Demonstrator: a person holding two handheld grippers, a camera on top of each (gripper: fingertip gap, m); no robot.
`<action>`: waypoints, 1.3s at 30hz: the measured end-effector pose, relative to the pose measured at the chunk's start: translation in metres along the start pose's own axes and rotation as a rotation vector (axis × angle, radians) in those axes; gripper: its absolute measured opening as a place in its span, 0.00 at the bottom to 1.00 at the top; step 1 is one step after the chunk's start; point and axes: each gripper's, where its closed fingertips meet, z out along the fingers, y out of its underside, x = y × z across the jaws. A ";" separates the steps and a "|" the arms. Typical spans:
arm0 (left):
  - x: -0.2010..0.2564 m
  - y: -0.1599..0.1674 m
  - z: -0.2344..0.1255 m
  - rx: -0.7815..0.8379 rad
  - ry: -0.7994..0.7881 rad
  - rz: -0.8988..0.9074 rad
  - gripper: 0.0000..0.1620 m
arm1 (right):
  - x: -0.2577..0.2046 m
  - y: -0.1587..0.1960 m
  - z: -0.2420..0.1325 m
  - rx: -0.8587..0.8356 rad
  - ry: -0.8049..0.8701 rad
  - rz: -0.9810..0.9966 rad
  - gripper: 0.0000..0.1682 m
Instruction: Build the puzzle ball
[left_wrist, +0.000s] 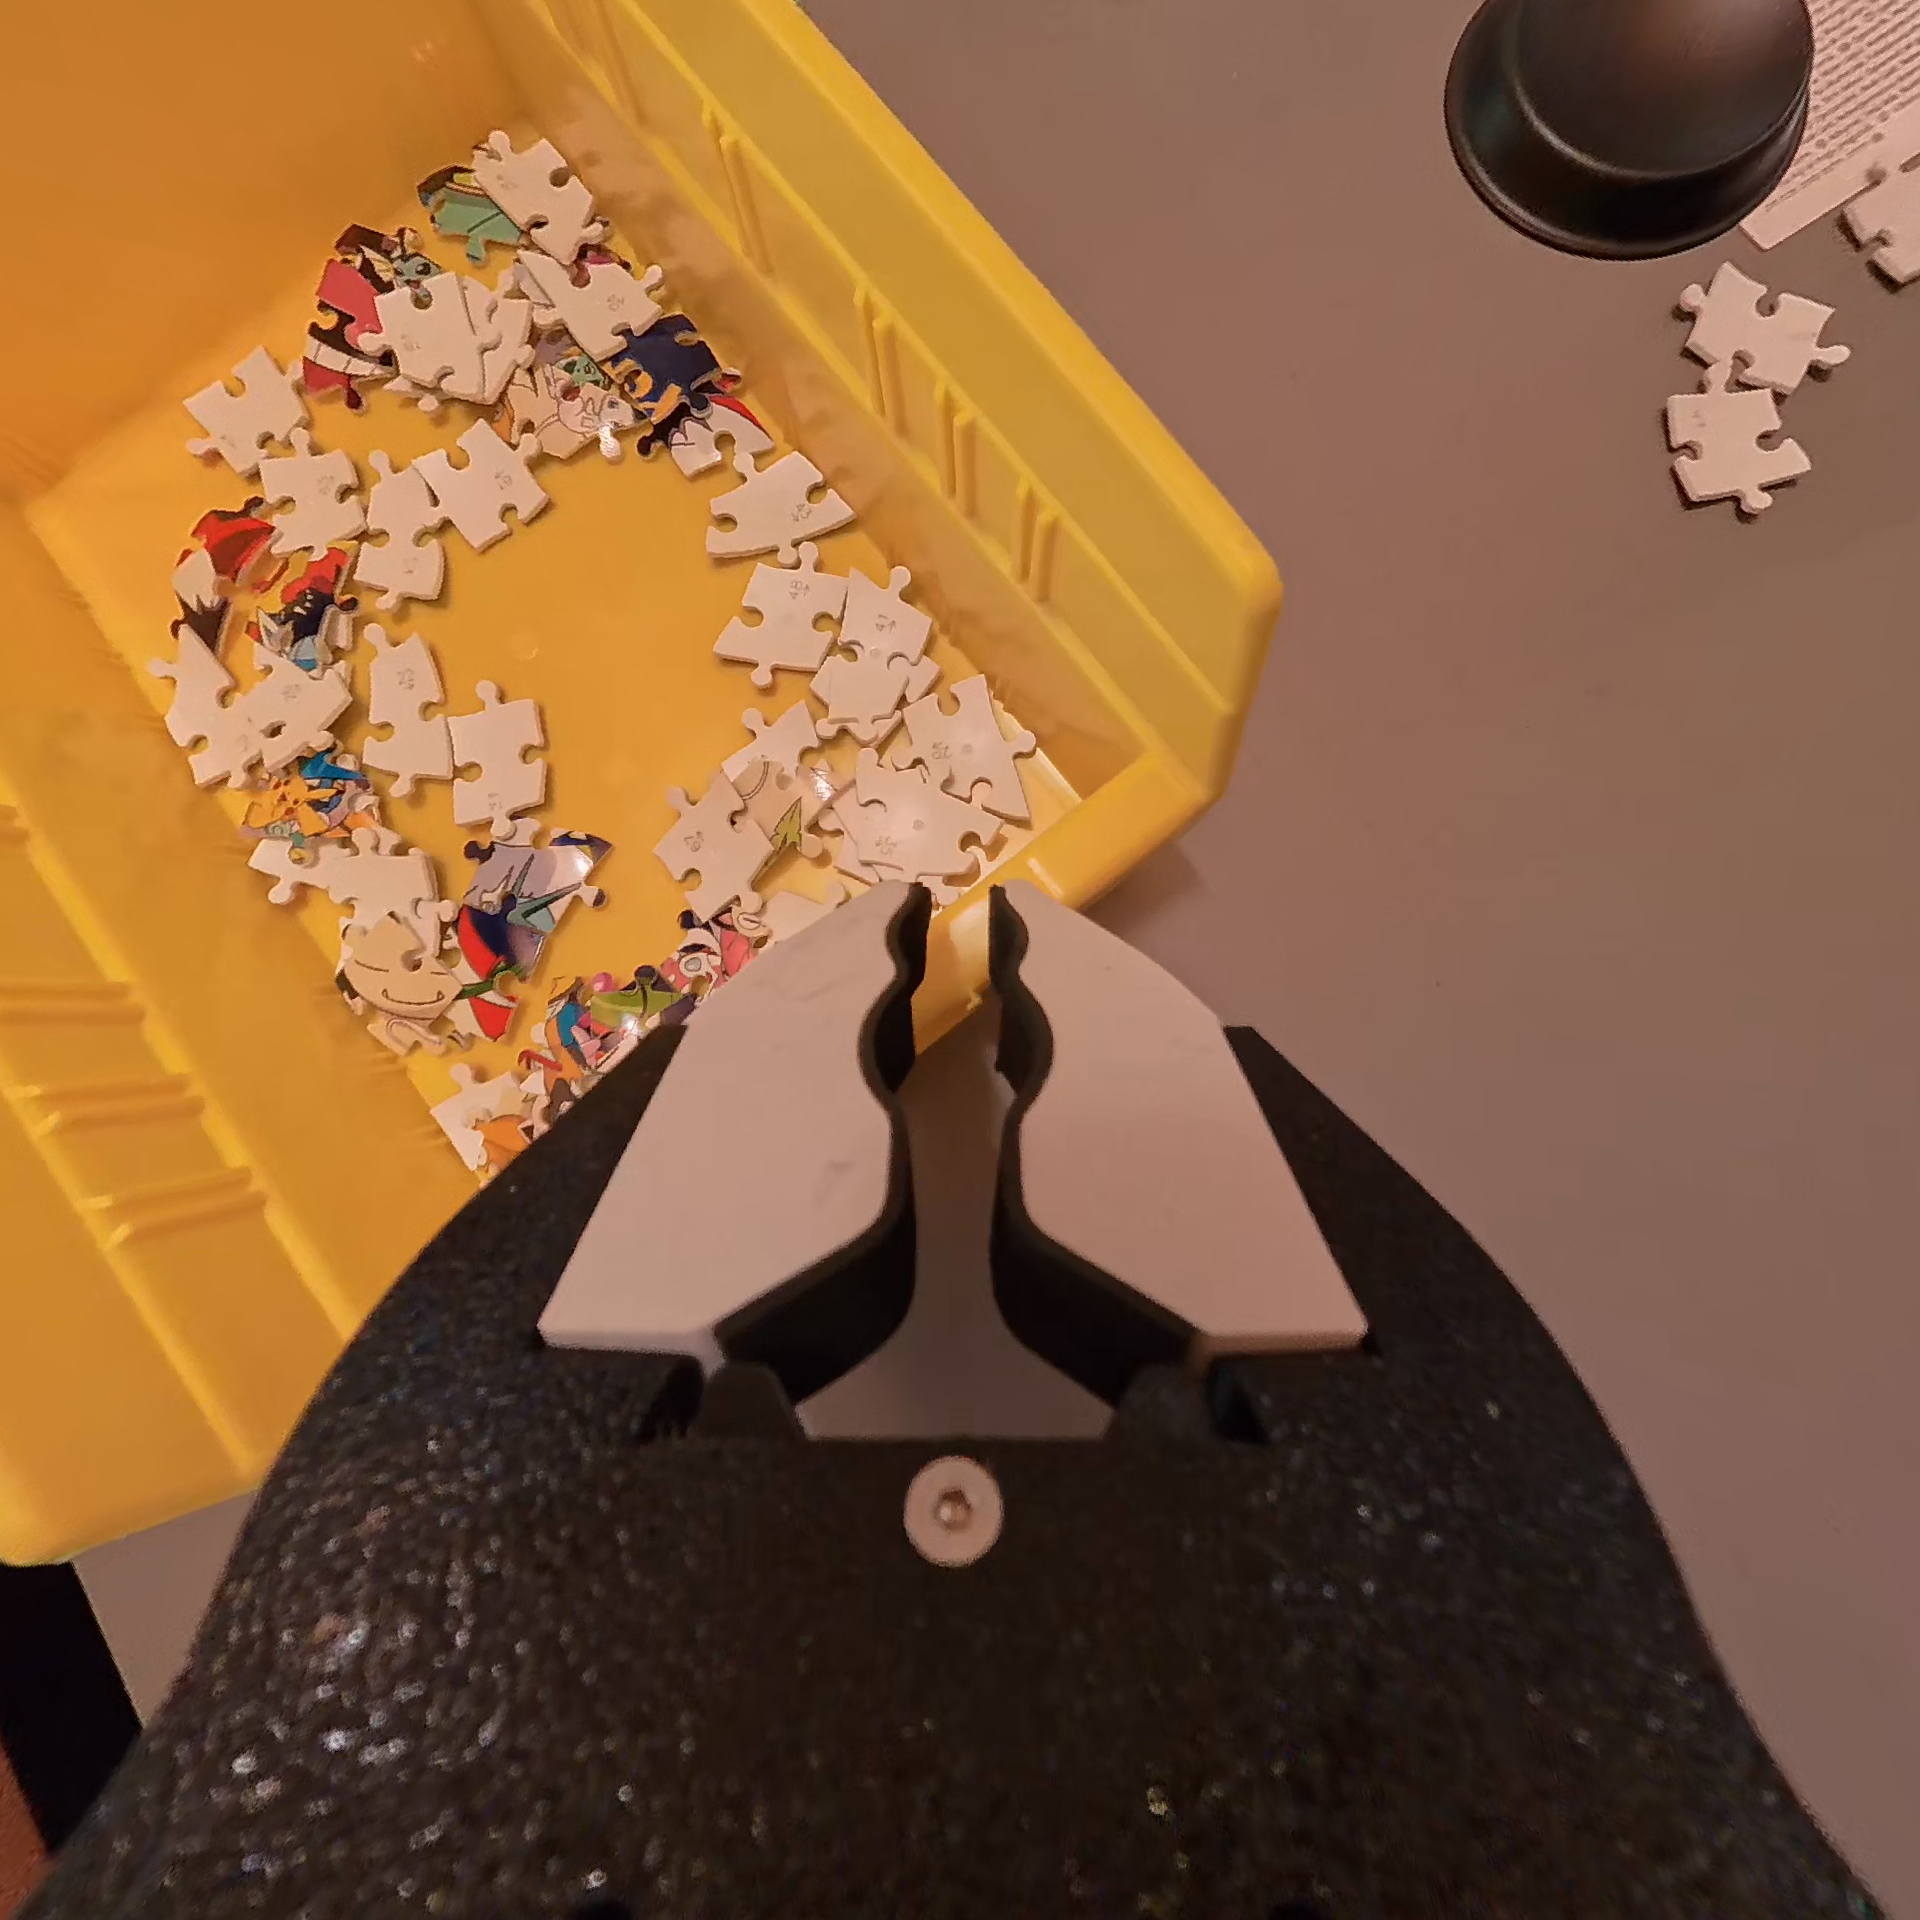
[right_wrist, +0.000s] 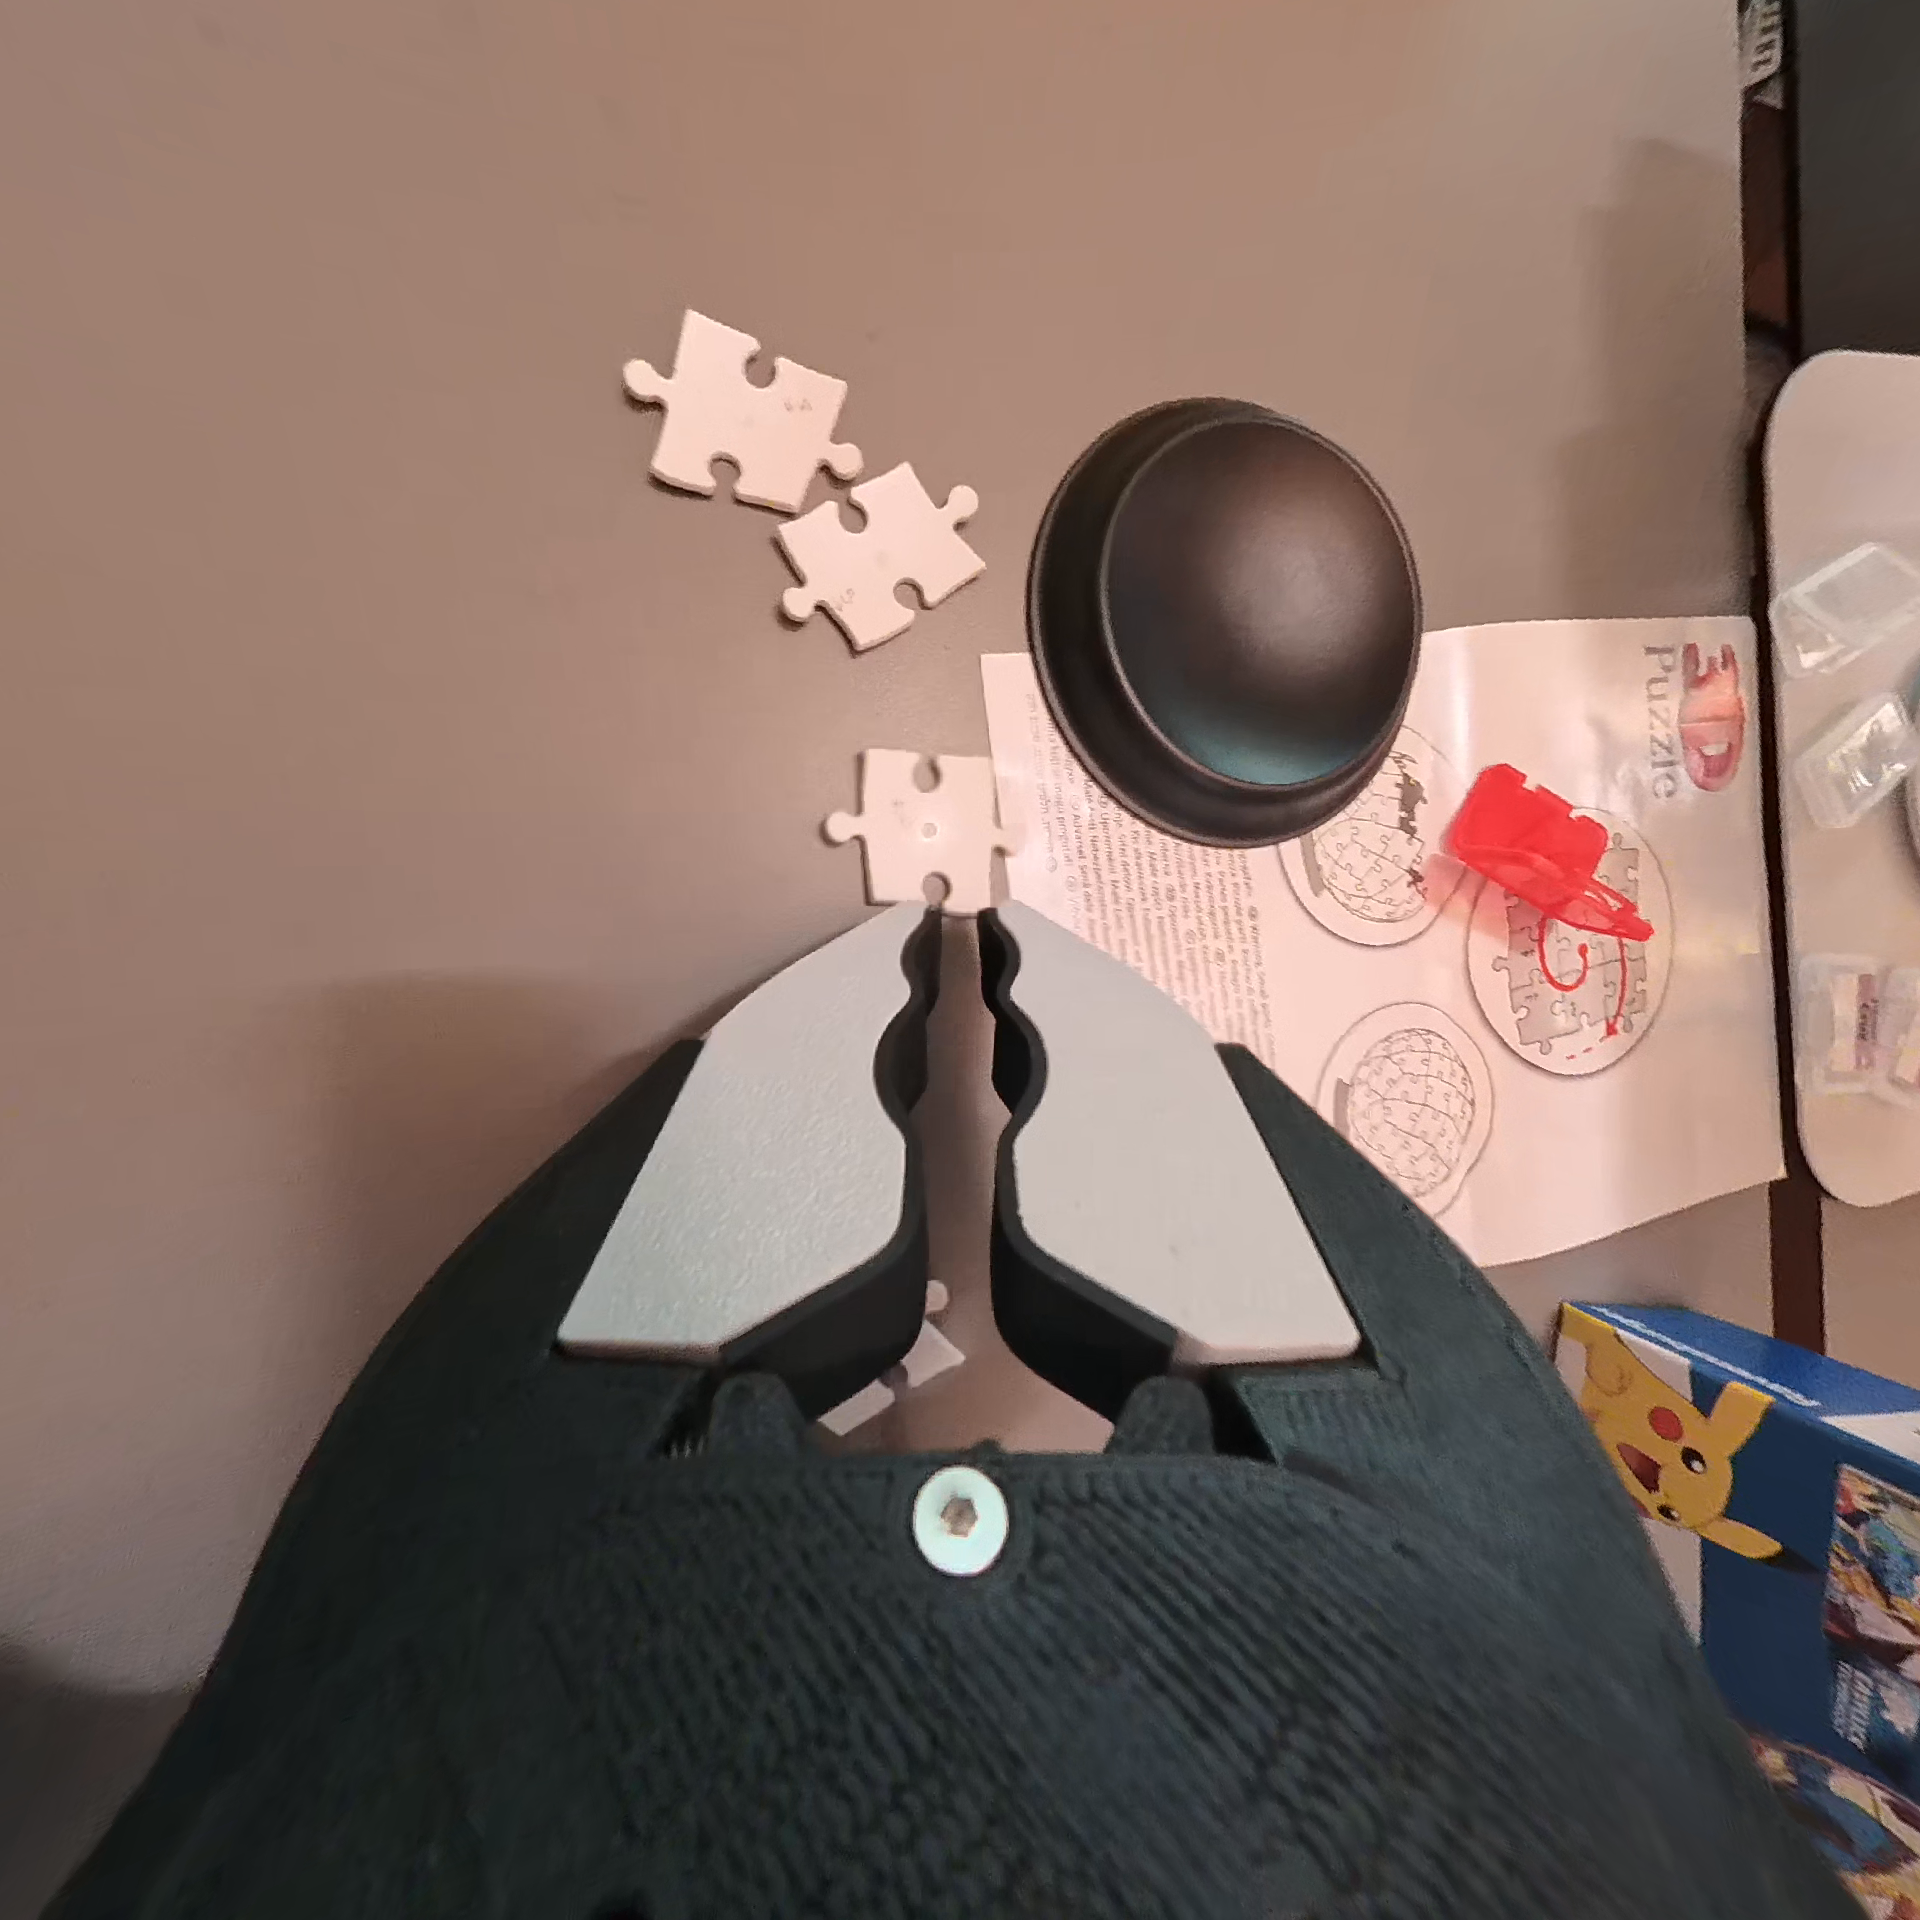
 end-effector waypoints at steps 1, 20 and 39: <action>0.000 0.000 0.000 0.000 0.000 0.001 0.06 | -0.002 -0.001 0.001 0.000 -0.007 -0.006 0.04; 0.002 0.002 0.002 -0.003 0.009 -0.001 0.06 | 0.007 -0.011 0.003 0.045 0.054 -0.014 0.05; 0.002 0.000 -0.002 0.007 -0.001 0.005 0.06 | 0.011 -0.015 -0.005 0.081 0.072 0.014 0.07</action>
